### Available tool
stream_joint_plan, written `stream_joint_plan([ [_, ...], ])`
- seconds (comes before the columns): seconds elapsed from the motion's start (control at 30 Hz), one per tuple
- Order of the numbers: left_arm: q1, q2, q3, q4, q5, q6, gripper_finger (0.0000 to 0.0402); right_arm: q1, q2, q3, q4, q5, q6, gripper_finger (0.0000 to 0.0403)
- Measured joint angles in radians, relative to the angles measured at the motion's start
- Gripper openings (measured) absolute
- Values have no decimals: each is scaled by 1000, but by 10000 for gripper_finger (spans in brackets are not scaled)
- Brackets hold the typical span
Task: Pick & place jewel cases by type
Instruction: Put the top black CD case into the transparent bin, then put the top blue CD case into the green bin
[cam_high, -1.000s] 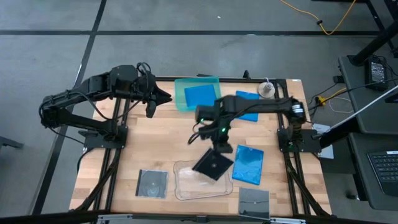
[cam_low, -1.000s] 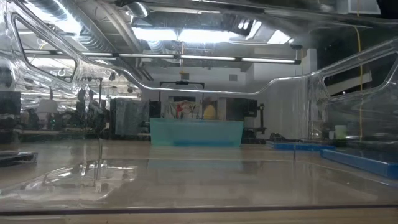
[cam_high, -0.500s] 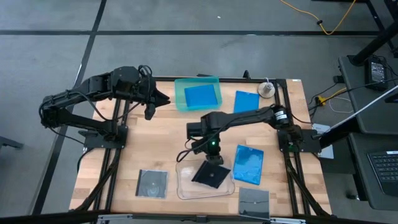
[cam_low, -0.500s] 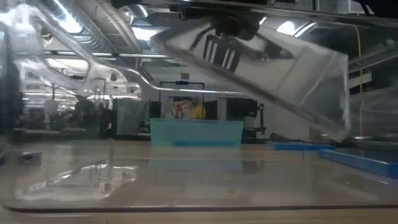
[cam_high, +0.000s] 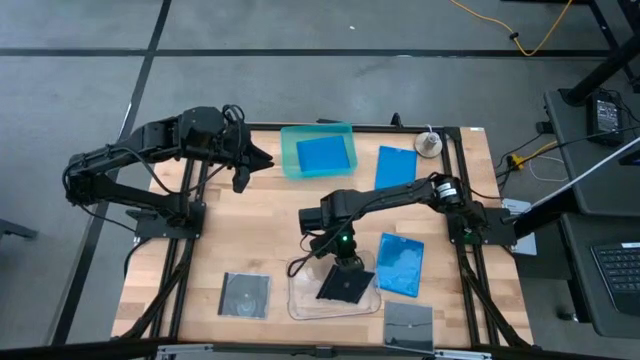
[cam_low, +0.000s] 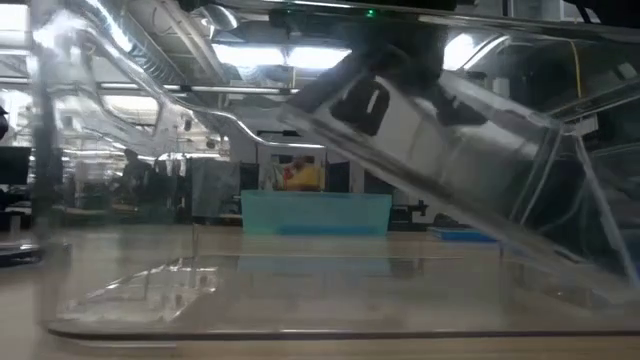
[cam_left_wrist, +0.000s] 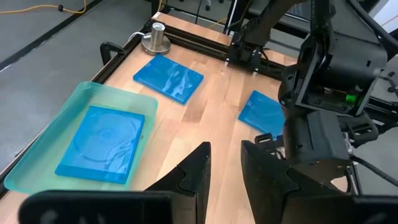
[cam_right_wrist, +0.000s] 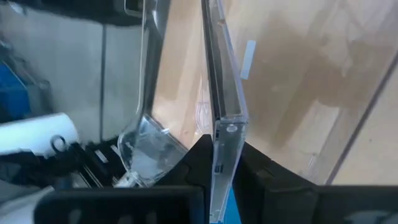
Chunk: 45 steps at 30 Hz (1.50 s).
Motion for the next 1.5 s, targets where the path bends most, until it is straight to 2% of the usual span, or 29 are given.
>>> stream_joint_plan([
  [0.17,0,0,0,0,0,0,82,3,0,0,-38,46,-39,67],
  [0.53,0,0,0,0,-2,8,82,2,0,0,-39,47,-44,96],
  [0.67,0,0,0,0,-2,8,82,7,0,34,-88,61,-86,111],
  [0.97,0,0,0,0,-2,8,82,4,-2,270,-131,314,-91,123],
  [1.1,0,0,0,0,-2,8,82,-20,-2,359,-130,386,-30,123],
  [1.3,0,0,0,-1,-2,17,82,-90,-2,414,-157,403,157,123],
  [1.5,0,0,0,-23,-1,44,82,-144,-29,414,-220,558,255,123],
])
